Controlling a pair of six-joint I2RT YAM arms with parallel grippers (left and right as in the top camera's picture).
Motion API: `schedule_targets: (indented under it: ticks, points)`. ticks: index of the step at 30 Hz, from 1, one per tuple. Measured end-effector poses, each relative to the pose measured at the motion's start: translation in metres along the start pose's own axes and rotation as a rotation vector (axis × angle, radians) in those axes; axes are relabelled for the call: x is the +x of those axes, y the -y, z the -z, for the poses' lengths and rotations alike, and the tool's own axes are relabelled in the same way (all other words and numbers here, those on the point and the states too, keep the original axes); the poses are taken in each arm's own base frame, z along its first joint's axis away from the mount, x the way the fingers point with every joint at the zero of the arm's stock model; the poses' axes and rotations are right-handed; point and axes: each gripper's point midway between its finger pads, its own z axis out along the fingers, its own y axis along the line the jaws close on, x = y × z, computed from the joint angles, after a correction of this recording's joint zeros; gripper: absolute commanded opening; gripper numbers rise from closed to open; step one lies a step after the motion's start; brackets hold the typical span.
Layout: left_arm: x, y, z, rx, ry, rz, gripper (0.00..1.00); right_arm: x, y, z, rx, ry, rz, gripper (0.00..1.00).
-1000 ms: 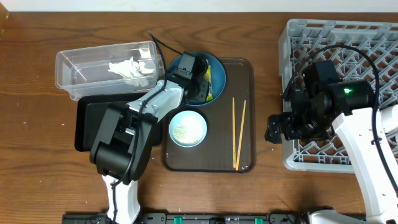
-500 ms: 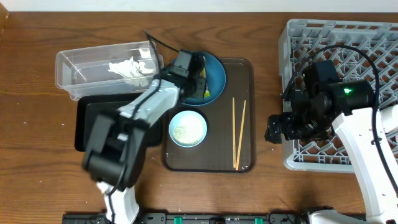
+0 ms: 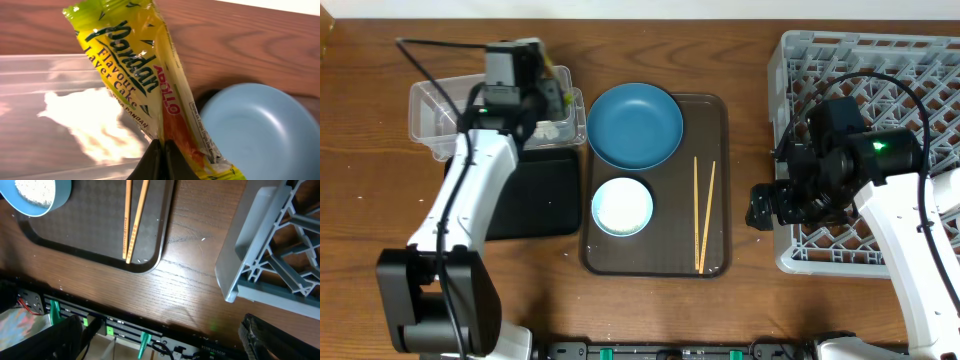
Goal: Sort waste into correct bins and load items into the dishwasher rack
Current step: 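Drop the wrapper into the clear plastic bin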
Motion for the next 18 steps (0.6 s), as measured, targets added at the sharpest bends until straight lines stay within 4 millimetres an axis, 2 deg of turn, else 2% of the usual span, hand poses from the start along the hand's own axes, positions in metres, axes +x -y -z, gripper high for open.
schedule_targets:
  ticks: [2, 4, 6, 10, 13, 18]
  points:
    - [0.001, -0.013, -0.005, -0.022, -0.009, 0.019, 0.17, 0.000, 0.000, 0.000, 0.000, 0.000, 0.000, 0.99]
    - [0.003, -0.024, -0.011, -0.042, -0.017, 0.034, 0.40, 0.000, 0.000, 0.000, 0.000, 0.000, 0.000, 0.99]
    - [0.004, -0.031, -0.015, -0.052, -0.019, 0.044, 0.48, 0.000, 0.000, 0.000, 0.000, -0.001, 0.000, 0.99]
    - [0.001, -0.039, -0.014, -0.063, -0.009, 0.057, 0.50, 0.000, 0.000, 0.000, 0.000, -0.001, 0.000, 0.99]
    - [0.003, -0.037, -0.006, -0.060, -0.020, 0.057, 0.50, 0.000, 0.000, 0.000, 0.000, 0.000, 0.000, 0.99]
    - [0.027, -0.011, 0.028, -0.010, -0.120, 0.058, 0.50, 0.000, 0.000, 0.000, 0.000, 0.002, 0.001, 0.99]
